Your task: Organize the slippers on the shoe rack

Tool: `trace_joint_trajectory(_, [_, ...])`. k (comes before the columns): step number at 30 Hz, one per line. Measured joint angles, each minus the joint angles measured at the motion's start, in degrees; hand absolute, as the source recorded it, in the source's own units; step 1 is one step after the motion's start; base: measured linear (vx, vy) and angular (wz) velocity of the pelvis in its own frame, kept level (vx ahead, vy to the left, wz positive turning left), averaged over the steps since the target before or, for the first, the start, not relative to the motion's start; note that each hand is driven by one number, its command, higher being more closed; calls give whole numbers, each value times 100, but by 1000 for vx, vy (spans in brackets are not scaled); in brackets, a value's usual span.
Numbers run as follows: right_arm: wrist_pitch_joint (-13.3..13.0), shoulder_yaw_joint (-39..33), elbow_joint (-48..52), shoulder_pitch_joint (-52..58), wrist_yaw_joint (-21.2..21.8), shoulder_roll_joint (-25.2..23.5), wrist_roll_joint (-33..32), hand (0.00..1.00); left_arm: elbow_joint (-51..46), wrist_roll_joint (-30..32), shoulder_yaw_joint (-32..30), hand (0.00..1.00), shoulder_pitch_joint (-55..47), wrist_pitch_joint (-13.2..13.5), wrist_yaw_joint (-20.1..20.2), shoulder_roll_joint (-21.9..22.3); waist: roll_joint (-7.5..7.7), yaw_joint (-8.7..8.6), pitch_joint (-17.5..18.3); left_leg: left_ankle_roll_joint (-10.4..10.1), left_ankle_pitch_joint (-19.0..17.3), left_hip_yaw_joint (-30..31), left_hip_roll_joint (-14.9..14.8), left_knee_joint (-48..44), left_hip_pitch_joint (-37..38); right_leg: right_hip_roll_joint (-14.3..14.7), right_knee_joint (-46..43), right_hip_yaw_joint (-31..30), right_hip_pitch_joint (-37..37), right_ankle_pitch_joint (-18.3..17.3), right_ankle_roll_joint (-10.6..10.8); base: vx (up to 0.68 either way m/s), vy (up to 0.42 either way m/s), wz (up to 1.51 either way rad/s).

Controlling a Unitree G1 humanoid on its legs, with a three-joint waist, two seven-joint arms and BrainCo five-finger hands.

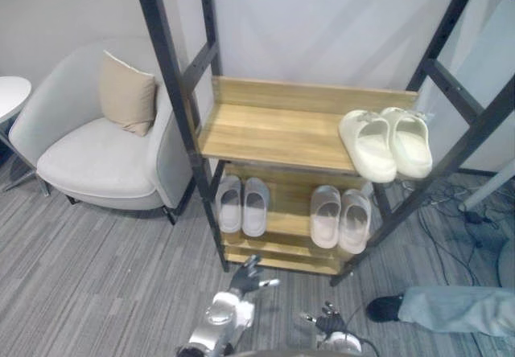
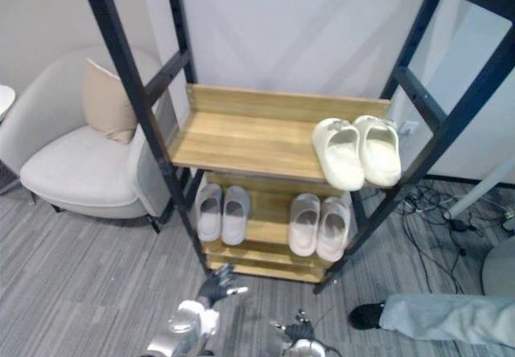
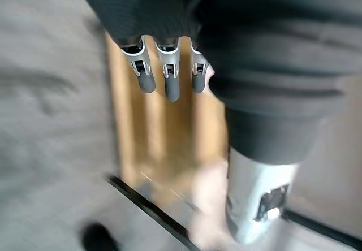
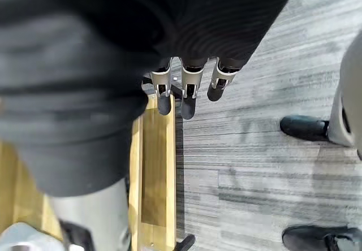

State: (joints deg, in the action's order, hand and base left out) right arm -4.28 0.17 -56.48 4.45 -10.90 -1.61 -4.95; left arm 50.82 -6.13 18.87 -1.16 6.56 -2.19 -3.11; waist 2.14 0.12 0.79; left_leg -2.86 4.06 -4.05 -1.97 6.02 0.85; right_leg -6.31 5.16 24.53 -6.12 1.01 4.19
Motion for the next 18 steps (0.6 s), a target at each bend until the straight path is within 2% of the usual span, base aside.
trace_joint_trajectory(3, [-53,1,-117,-82,-11,-5,-3,0,546,520,-289,0,-25,-49,-209,-83,29,-1,-48,-3,-4,-5,7,21,16,-5,8,-38,4,-5,5,-20,10,-4])
trace_joint_trajectory(7, [-101,-6,-257,-112,-22,12,-5,0,729,936,-469,0,-183,-82,-381,-76,30,-5,-55,-47,-61,-7,43,29,16,-17,7,-55,3,-43,38,-7,5,-1])
trace_joint_trajectory(18, [-112,-9,-497,-245,-24,81,-3,0,838,1067,-1123,0,-194,-96,-542,-50,-43,-12,-86,-31,-83,-93,50,28,74,-17,-11,-177,-3,-38,18,23,2,-4])
